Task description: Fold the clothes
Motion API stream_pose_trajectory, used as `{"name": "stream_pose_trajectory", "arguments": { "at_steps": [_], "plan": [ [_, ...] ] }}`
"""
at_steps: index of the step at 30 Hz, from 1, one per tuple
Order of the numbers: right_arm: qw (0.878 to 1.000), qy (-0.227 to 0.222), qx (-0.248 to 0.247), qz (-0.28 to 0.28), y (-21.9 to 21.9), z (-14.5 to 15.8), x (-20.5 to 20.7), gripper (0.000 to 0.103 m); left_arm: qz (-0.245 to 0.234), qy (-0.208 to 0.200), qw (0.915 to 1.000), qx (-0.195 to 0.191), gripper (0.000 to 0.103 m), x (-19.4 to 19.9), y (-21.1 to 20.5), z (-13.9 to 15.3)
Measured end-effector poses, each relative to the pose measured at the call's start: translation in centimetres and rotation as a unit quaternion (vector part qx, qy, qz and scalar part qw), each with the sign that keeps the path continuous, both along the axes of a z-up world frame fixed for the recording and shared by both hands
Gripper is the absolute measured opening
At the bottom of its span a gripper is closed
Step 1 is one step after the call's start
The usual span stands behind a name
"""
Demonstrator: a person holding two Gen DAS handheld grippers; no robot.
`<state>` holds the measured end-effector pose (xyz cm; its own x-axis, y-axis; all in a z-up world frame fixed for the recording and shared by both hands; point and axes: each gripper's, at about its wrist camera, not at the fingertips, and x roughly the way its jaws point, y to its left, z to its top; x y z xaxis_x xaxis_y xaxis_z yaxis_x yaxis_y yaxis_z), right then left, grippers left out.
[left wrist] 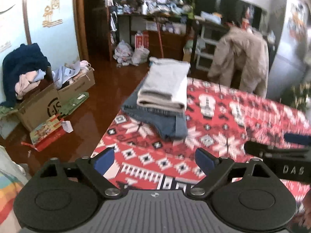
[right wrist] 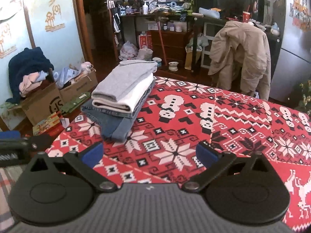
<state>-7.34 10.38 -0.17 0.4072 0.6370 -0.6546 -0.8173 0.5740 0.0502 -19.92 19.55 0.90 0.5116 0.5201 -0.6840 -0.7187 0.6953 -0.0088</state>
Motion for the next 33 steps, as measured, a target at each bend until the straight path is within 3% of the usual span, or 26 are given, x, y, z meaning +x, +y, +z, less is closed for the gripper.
{"name": "stream_pose_trajectory", "arguments": {
  "at_steps": [3,10,21,33],
  "plan": [
    [1.0,-0.004,-0.002,-0.011,-0.9,0.2,-1.0,0.102,0.0,0.004,0.9999,0.017,0.09,-0.5,-1.6,-0.5],
    [1.0,0.001,-0.002,-0.018,-3.2,-0.1,-2.6,0.102,0.027,-0.018,0.9991,-0.026,0.09,-2.6,-2.4,-1.3],
    [1.0,0.002,0.001,-0.018,-4.5,-0.3,-4.2,0.102,0.031,-0.005,0.9995,0.009,0.089,-3.1,-4.2,-0.6],
    [1.0,0.006,0.004,-0.015,-4.3,-0.2,-3.9,0.102,0.042,-0.001,0.9991,0.009,0.089,-3.0,-3.9,-0.4]
  ]
}}
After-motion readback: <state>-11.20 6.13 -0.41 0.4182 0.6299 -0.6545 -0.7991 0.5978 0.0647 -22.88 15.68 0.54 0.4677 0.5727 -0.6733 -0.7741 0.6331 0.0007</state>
